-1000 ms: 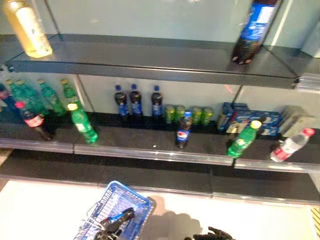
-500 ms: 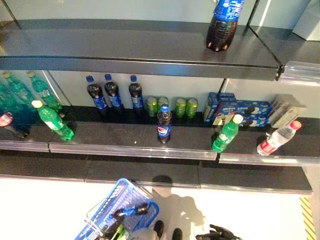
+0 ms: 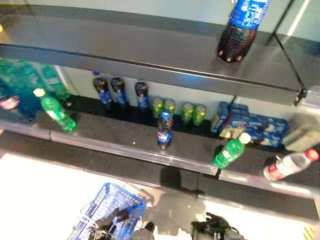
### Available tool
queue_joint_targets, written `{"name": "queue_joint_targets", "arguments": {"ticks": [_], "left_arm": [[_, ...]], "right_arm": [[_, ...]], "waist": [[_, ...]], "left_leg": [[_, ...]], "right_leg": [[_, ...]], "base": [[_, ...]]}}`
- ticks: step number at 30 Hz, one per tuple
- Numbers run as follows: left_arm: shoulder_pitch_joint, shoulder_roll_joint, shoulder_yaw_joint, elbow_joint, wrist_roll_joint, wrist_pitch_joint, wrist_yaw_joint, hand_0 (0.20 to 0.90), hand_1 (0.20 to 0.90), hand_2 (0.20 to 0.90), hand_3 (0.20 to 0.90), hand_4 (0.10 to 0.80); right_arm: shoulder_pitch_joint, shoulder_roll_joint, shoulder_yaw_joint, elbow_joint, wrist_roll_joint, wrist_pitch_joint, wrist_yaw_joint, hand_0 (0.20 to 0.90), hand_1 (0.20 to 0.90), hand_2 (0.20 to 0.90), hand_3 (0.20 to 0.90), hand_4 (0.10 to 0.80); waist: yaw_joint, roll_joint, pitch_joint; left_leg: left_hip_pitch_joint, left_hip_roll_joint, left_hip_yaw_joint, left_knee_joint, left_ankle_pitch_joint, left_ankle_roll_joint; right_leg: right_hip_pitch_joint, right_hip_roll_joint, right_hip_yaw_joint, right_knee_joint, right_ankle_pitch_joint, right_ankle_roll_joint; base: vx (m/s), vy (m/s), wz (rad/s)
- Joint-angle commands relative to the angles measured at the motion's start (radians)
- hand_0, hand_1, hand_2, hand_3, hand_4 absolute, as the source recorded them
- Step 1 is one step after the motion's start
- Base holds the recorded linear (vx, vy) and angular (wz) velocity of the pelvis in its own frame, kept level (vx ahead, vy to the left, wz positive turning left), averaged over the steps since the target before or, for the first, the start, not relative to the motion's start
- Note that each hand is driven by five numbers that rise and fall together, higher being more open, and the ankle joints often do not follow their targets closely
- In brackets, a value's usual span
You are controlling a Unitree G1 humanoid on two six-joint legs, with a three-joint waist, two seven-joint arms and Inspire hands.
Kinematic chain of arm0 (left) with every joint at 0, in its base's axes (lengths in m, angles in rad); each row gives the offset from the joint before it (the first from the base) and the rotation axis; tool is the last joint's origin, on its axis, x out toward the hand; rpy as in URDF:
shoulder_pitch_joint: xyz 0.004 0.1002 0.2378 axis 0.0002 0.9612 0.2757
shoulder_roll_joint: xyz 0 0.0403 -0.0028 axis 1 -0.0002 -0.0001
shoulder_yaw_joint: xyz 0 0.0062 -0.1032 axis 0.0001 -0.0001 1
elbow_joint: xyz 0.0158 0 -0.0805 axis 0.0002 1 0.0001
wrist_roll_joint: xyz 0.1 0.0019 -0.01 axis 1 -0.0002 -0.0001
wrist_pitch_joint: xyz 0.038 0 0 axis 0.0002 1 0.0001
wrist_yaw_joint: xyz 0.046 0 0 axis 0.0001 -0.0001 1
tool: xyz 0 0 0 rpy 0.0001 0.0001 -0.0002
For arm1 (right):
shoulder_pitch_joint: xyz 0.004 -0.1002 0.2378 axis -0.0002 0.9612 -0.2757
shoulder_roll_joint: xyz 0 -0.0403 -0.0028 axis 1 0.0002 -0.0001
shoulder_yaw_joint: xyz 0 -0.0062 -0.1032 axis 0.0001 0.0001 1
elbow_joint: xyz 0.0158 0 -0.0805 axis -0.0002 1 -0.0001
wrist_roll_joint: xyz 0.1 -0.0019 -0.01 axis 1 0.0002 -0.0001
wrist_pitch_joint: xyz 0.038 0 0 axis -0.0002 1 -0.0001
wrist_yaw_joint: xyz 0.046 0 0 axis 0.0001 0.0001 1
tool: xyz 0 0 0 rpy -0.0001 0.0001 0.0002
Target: Pick up the drink and place into the basket.
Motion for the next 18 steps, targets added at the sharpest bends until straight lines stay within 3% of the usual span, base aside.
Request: {"name": "queue_joint_targets", "arguments": {"ticks": [1,2,4,5,7,9,10,15,18], "left_arm": [[-0.025,0.010,0.000,-0.114,0.025,-0.105,-0.076,0.300,0.300,0.300,0.200,0.100],[-0.017,-0.006,-0.007,-0.118,0.034,-0.108,-0.081,0.300,0.300,0.300,0.200,0.100],[-0.018,-0.013,-0.011,-0.123,0.043,-0.102,-0.073,0.300,0.300,0.300,0.200,0.100],[-0.032,-0.023,-0.025,-0.119,0.063,-0.096,-0.071,0.300,0.300,0.300,0.200,0.100],[-0.054,-0.032,-0.042,-0.113,0.045,-0.086,-0.064,0.300,0.300,0.300,0.200,0.100],[-0.062,-0.044,-0.056,-0.097,0.018,-0.095,-0.071,0.300,0.300,0.300,0.200,0.100],[-0.061,-0.051,-0.059,-0.094,0.012,-0.100,-0.072,0.300,0.300,0.300,0.200,0.100],[-0.055,-0.064,-0.050,-0.093,0.023,-0.104,-0.082,0.300,0.300,0.300,0.200,0.100],[-0.060,-0.062,-0.070,-0.085,0.076,-0.085,-0.100,0.300,0.300,0.300,0.200,0.100]], "right_arm": [[0.002,0.002,0.024,-0.075,0.025,0.004,0.030,0.900,0.900,0.900,0.900,0.800],[0.001,-0.012,0.031,-0.086,0.025,0.003,0.042,0.900,0.900,0.900,0.900,0.800],[-0.001,-0.020,0.031,-0.086,0.037,-0.003,0.050,0.900,0.900,0.900,0.900,0.800],[0.005,-0.024,0.018,-0.090,0.077,-0.006,0.035,0.900,0.900,0.900,0.900,0.800],[0.007,-0.031,0.001,-0.083,0.093,-0.019,0.029,0.900,0.900,0.900,0.900,0.800],[-0.010,-0.053,-0.013,-0.069,0.082,-0.020,0.039,0.900,0.900,0.900,0.900,0.800],[-0.010,-0.061,-0.019,-0.067,0.081,-0.021,0.044,0.900,0.900,0.900,0.900,0.800],[0.008,-0.062,-0.035,-0.073,0.074,-0.025,0.055,0.900,0.900,0.900,0.900,0.800],[0.016,-0.039,-0.031,-0.059,0.083,-0.045,0.046,0.900,0.900,0.900,0.900,0.800]], "waist": [[0.016,0.011,-0.018],[0.028,-0.001,-0.012],[0.033,-0.007,-0.006],[0.023,-0.010,-0.002],[0.002,-0.016,-0.001],[-0.025,-0.032,-0.015],[-0.039,-0.031,-0.023],[-0.079,-0.008,-0.058],[-0.088,0.011,-0.058]], "left_leg": [[-0.055,0.108,0.118,-0.060,0.106,0.031],[-0.081,0.154,0.149,-0.105,0.177,0.008],[-0.101,0.172,0.179,-0.124,0.210,0.000],[-0.129,0.184,0.277,-0.131,0.229,0.008],[-0.143,0.167,0.358,-0.080,0.197,0.017],[-0.115,0.105,0.369,0.042,0.119,0.036],[-0.097,0.090,0.370,0.065,0.105,0.042],[0.000,0.094,0.371,0.026,0.098,0.028],[0.044,0.097,0.377,-0.074,0.059,0.022]], "right_leg": [[0.033,0.021,-0.032,-0.050,0.069,-0.012],[0.048,0.039,-0.067,-0.079,0.079,-0.025],[0.059,0.042,-0.091,-0.098,0.085,-0.030],[0.079,0.046,-0.129,-0.122,0.086,-0.043],[0.089,0.038,-0.166,-0.148,0.091,-0.056],[0.072,0.018,-0.160,-0.174,0.119,-0.065],[0.067,0.020,-0.151,-0.181,0.127,-0.068],[0.060,0.035,-0.133,-0.189,0.140,-0.064],[0.062,-0.001,-0.127,-0.196,0.165,-0.022]], "base": [[-0.281,-0.657,0.45],[-0.257,-0.489,0.22],[-0.248,-0.319,0.35],[-0.312,-0.254,0.42],[-0.350,-0.125,0.81],[-0.317,0.083,0.80],[-0.228,0.165,0.37],[-0.162,0.240,0.24],[-0.136,0.367,0.19]]}}
